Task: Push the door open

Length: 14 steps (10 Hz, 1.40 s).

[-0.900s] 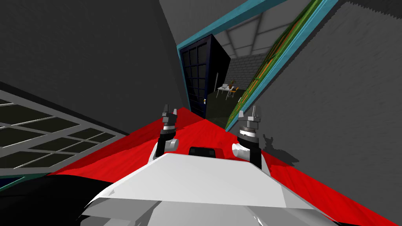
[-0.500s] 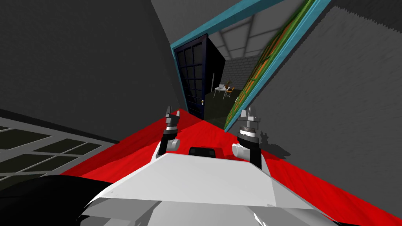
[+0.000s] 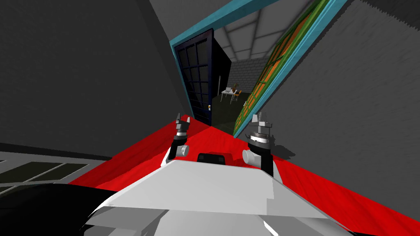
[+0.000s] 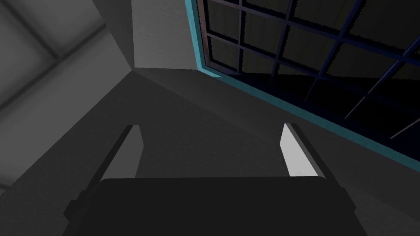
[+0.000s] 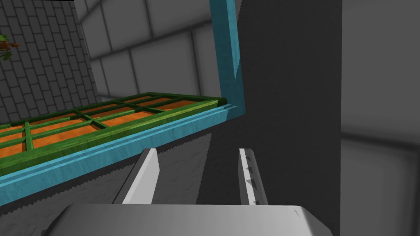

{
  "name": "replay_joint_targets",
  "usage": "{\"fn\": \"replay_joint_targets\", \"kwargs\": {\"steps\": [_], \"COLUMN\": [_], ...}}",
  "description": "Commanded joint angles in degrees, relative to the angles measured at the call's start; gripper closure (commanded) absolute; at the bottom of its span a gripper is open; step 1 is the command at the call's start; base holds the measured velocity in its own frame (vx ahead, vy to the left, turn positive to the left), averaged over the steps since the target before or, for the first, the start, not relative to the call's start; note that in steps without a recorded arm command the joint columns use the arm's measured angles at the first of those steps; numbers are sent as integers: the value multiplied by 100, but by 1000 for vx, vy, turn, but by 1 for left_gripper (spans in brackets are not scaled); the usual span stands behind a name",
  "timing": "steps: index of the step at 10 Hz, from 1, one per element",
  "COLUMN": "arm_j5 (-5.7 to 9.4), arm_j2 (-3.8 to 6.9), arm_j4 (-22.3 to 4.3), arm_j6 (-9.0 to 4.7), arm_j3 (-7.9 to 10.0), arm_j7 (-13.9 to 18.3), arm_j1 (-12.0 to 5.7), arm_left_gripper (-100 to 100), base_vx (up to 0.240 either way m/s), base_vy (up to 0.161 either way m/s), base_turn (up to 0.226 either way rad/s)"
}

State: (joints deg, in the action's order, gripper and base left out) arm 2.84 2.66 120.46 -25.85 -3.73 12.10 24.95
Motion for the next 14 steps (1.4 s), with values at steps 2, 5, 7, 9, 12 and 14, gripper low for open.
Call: {"fn": "replay_joint_targets", "kwargs": {"steps": [2, 5, 7, 9, 12, 14], "arm_j5": [149, 339, 434, 588, 799, 909], "arm_j2": [64, 130, 163, 204, 253, 272], "arm_j4": [-300, -652, -830, -1114, -1507, -1710], "arm_j6": [-139, -278, -348, -459, -614, -694], "arm_j3": [-64, -123, -153, -200, -265, -299], "arm_j7": [191, 425, 544, 733, 994, 1129], "arm_j1": [-72, -174, -226, -309, -423, -482], "arm_left_gripper": [-100, -100, -100, -100, -100, -100], "base_vx": [118, 121, 80, 112, 106, 106], "base_vy": [53, 66, 56, 63, 58, 87], "base_turn": [-116, -130, -90, -176, -116, -133]}}
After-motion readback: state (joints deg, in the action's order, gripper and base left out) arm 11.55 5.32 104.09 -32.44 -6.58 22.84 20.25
